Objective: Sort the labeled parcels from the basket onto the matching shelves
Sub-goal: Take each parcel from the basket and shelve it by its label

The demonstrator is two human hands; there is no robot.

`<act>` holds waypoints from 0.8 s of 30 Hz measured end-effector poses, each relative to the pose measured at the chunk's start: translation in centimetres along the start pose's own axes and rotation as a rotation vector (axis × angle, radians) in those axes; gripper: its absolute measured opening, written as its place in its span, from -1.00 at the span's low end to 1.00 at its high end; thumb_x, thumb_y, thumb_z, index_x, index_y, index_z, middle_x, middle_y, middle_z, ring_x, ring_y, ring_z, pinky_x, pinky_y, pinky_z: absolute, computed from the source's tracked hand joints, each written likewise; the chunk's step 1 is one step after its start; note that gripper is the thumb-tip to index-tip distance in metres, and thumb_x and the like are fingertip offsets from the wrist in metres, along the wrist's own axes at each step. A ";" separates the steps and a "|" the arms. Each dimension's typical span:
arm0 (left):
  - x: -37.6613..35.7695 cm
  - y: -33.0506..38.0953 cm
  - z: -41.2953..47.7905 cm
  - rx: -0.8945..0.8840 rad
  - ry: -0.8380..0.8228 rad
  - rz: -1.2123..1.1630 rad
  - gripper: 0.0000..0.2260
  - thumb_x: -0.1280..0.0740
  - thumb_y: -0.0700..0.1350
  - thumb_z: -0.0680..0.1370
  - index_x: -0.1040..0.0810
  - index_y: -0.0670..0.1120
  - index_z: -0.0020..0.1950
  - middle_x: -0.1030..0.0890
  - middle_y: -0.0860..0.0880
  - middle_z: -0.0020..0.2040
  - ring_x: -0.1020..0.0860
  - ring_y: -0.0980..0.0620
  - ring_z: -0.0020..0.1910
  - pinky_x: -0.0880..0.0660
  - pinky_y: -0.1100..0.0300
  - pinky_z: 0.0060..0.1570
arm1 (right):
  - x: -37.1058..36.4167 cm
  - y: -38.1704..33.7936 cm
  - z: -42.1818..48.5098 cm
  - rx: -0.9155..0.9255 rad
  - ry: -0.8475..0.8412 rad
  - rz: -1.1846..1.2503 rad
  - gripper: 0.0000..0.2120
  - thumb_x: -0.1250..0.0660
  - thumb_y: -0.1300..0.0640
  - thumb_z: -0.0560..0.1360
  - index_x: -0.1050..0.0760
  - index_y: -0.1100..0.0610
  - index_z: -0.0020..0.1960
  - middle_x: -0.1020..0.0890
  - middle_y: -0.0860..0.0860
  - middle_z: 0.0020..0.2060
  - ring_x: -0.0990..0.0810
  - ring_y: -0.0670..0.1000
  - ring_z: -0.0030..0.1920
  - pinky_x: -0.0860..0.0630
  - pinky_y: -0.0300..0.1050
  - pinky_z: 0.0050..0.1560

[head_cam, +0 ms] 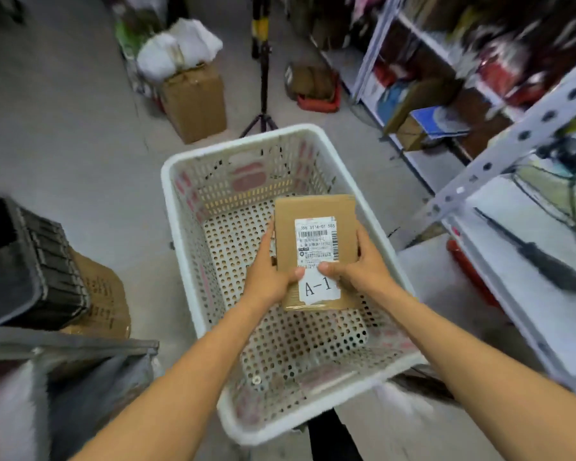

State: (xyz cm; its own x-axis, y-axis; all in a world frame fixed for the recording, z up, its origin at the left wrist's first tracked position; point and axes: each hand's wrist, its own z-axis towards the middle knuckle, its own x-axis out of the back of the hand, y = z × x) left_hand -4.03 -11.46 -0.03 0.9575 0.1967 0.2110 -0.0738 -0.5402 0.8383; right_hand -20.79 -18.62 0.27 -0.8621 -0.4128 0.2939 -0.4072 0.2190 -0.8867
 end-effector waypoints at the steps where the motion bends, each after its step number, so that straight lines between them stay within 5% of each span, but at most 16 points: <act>1: 0.4 1.4 -1.3 -0.030 -0.012 0.005 -0.10 -0.48 -0.26 0.41 -0.03 0.24 0.52 -0.57 -0.05 0.22 -0.57 0.00 0.05 -0.52 0.05 0.13 | 0.4 -1.3 -1.5 0.014 0.034 0.011 -0.17 -0.57 0.35 0.26 -0.27 0.02 0.40 -0.62 -0.06 0.10 -0.60 -0.25 -0.01 -0.56 -0.32 -0.07; 6: 2.5 7.4 -7.4 -0.174 -0.009 0.024 -0.10 -0.49 -0.28 0.39 -0.08 0.25 0.52 -0.56 0.04 0.23 -0.57 0.05 0.06 -0.52 0.03 0.13 | 2.2 -7.3 -7.2 0.113 0.115 0.004 -0.13 -0.59 0.27 0.27 -0.24 0.03 0.46 -0.60 -0.05 0.14 -0.57 -0.34 -0.05 -0.50 -0.44 -0.14; 10: 3.3 10.3 -12.0 -0.270 0.006 0.035 -0.07 -0.52 -0.25 0.36 -0.06 0.21 0.54 -0.43 0.06 0.39 -0.49 0.01 0.26 -0.45 -0.06 0.27 | 3.6 -10.2 -11.1 0.201 0.147 0.009 -0.04 -0.61 0.16 0.25 -0.17 -0.06 0.50 -0.55 -0.08 0.25 -0.52 -0.07 0.21 -0.47 0.02 0.27; 14: 2.6 11.3 -16.7 -0.342 0.042 0.056 -0.10 -0.53 -0.23 0.37 -0.10 0.17 0.54 -0.47 0.04 0.36 -0.47 0.02 0.27 -0.44 -0.05 0.29 | 5.0 -11.3 -15.5 0.293 0.149 0.020 -0.03 -0.58 0.18 0.29 -0.11 -0.05 0.53 -0.47 -0.04 0.34 -0.45 -0.03 0.30 -0.41 0.04 0.33; 18: -0.1 10.5 -22.2 -0.395 0.044 0.059 -0.12 -0.51 -0.25 0.38 -0.13 0.19 0.53 -0.54 0.04 0.28 -0.55 0.09 0.12 -0.52 0.06 0.16 | 6.7 -9.7 -21.5 0.340 0.198 0.035 -0.02 -0.59 0.17 0.28 -0.10 -0.07 0.53 -0.49 0.00 0.32 -0.46 0.01 0.30 -0.43 0.10 0.31; 24: -5.3 8.1 -31.4 -0.426 0.015 0.060 -0.11 -0.51 -0.29 0.38 -0.13 0.21 0.53 -0.56 0.01 0.25 -0.60 0.09 0.05 -0.57 0.20 -0.07 | 9.9 -5.8 -32.0 0.381 0.272 0.047 0.01 -0.59 0.16 0.28 -0.07 -0.07 0.54 -0.51 -0.07 0.23 -0.48 -0.05 0.21 -0.46 -0.08 0.21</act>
State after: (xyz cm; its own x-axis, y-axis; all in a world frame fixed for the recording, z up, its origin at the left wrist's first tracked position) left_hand -18.51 8.85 21.42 0.9440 0.1893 0.2703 -0.2407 -0.1656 0.9564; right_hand -36.62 4.36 19.71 -0.9454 -0.1521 0.2881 -0.2699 -0.1294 -0.9542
